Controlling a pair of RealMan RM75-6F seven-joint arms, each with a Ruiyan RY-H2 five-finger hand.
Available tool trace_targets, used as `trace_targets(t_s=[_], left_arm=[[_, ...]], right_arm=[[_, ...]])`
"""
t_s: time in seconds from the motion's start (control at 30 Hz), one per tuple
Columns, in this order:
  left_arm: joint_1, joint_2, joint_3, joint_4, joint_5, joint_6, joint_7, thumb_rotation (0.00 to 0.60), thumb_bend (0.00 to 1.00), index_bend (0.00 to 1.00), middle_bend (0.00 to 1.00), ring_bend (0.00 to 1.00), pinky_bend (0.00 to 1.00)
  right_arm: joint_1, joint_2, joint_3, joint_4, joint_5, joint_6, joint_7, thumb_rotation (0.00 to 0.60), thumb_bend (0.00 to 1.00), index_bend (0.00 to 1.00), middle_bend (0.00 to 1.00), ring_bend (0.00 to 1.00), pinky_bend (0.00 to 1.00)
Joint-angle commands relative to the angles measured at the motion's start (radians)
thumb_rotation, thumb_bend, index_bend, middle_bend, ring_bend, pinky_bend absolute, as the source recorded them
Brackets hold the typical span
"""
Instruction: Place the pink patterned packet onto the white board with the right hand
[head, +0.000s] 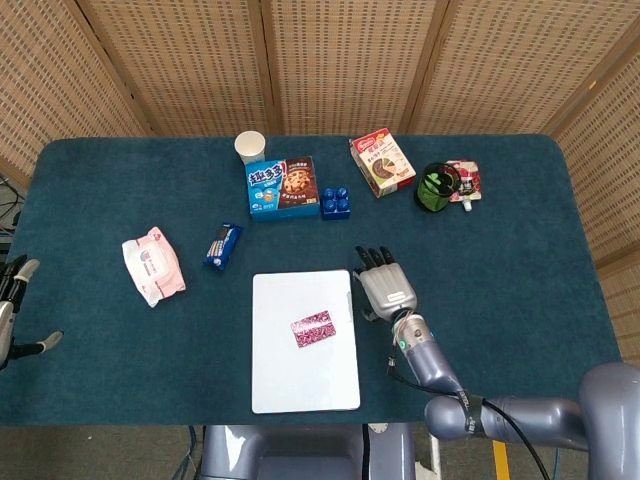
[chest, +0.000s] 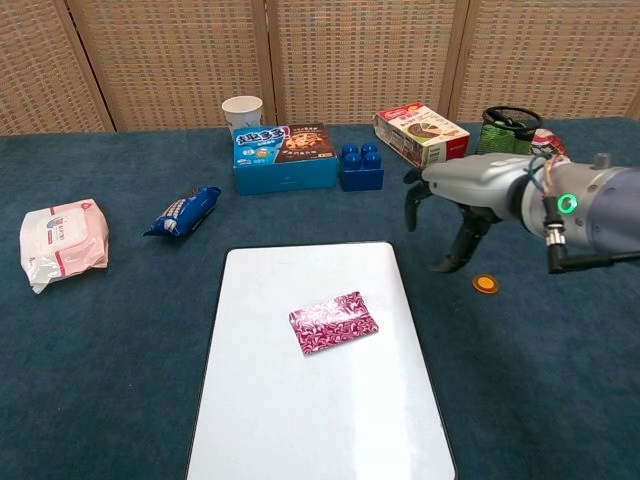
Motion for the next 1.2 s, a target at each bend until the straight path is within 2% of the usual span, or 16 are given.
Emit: trace_targets(t_s=[0.03, 0.27, 0.57, 1.2], left_arm=[[-0.001, -0.003, 0.001, -0.003, 0.000, 0.001, 0.008, 0.600, 0.00, 0.00, 0.00, 0.00, 0.00], [-0.006, -0.008, 0.001, -0.003, -0.008, -0.009, 0.019, 0.600, 0.00, 0.00, 0.00, 0.00, 0.00], [-0.007, -0.007, 0.001, -0.002, -0.010, -0.010, 0.017, 0.600, 0.00, 0.00, 0.00, 0.00, 0.00], [-0.008, -0.006, 0.002, -0.004, -0.012, -0.012, 0.016, 0.600, 0.00, 0.00, 0.00, 0.00, 0.00]], right_arm=[[-0.040, 0.023, -0.032, 0.048, -0.043, -0.031, 0.061, 0.600, 0.33, 0.34, 0.00, 0.00, 0.00], [-0.084, 0.031, -0.062, 0.104, -0.127, -0.061, 0.145, 0.600, 0.34, 0.36, 0.00, 0.00, 0.00], [-0.115, 0.013, -0.082, 0.165, -0.167, -0.095, 0.193, 0.600, 0.34, 0.37, 0.00, 0.00, 0.00], [-0.141, -0.024, -0.074, 0.249, -0.187, -0.133, 0.217, 0.600, 0.34, 0.38, 0.00, 0.00, 0.00]])
